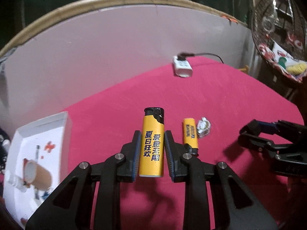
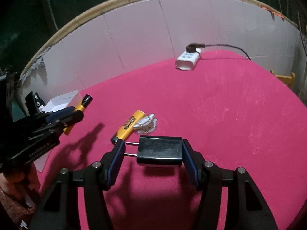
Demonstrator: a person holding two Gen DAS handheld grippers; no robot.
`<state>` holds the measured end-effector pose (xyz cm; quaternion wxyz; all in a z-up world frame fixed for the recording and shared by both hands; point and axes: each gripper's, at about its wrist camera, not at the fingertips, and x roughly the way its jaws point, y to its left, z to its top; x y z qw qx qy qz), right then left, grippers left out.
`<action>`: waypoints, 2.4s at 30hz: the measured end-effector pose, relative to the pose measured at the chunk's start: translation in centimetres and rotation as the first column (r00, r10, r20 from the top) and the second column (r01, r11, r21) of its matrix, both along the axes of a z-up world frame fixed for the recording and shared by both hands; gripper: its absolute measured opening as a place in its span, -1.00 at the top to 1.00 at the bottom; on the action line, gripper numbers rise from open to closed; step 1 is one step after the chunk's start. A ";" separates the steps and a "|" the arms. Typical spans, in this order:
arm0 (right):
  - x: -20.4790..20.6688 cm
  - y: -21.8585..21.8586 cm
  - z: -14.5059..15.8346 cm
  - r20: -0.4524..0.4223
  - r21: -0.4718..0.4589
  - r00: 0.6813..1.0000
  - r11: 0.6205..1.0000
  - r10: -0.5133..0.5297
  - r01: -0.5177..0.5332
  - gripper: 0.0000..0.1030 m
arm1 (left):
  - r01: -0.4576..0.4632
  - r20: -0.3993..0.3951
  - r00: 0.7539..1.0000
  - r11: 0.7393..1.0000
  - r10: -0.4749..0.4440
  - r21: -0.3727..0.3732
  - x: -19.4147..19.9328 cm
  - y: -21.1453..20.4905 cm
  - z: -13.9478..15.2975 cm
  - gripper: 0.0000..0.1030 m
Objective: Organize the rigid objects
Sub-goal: 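Carry the yellow lighter with the left gripper and the black charger with the right gripper toward the tray, then open the left gripper to drop the lighter in the tray while the right gripper releases the charger there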
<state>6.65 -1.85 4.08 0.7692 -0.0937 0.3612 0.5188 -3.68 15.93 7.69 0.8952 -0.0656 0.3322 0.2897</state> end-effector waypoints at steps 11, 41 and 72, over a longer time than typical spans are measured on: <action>-3.0 0.8 4.4 0.082 0.063 0.995 0.996 0.065 -0.070 -0.14 | -0.099 0.051 0.994 0.995 0.097 0.033 -4.5 0.2 2.3 0.54; -16.0 11.3 10.3 0.259 0.056 0.884 0.908 0.388 -0.415 -0.14 | -0.391 0.197 0.902 0.920 0.384 -0.003 -19.1 6.6 4.3 0.54; -26.7 21.5 5.4 0.178 -0.102 0.772 0.792 0.610 -0.602 -0.14 | -0.481 0.098 0.866 0.870 0.491 -0.108 -25.8 18.4 1.6 0.54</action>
